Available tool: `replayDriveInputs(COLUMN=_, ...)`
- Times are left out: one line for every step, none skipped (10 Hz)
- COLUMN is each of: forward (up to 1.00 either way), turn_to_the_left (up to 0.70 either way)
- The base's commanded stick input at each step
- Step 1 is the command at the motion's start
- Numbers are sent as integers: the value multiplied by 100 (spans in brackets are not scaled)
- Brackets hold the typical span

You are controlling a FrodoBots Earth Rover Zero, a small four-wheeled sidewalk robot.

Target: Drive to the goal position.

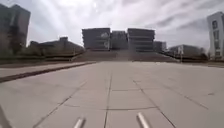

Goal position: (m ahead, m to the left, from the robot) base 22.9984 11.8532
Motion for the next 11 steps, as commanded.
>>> replayDriveInputs(forward=100, turn_to_the_left=0)
replayDriveInputs(forward=100, turn_to_the_left=0)
replayDriveInputs(forward=100, turn_to_the_left=0)
replayDriveInputs(forward=100, turn_to_the_left=0)
replayDriveInputs(forward=100, turn_to_the_left=0)
replayDriveInputs(forward=100, turn_to_the_left=0)
replayDriveInputs(forward=100, turn_to_the_left=0)
replayDriveInputs(forward=100, turn_to_the_left=0)
replayDriveInputs(forward=100, turn_to_the_left=0)
replayDriveInputs(forward=100, turn_to_the_left=0)
replayDriveInputs(forward=100, turn_to_the_left=0)
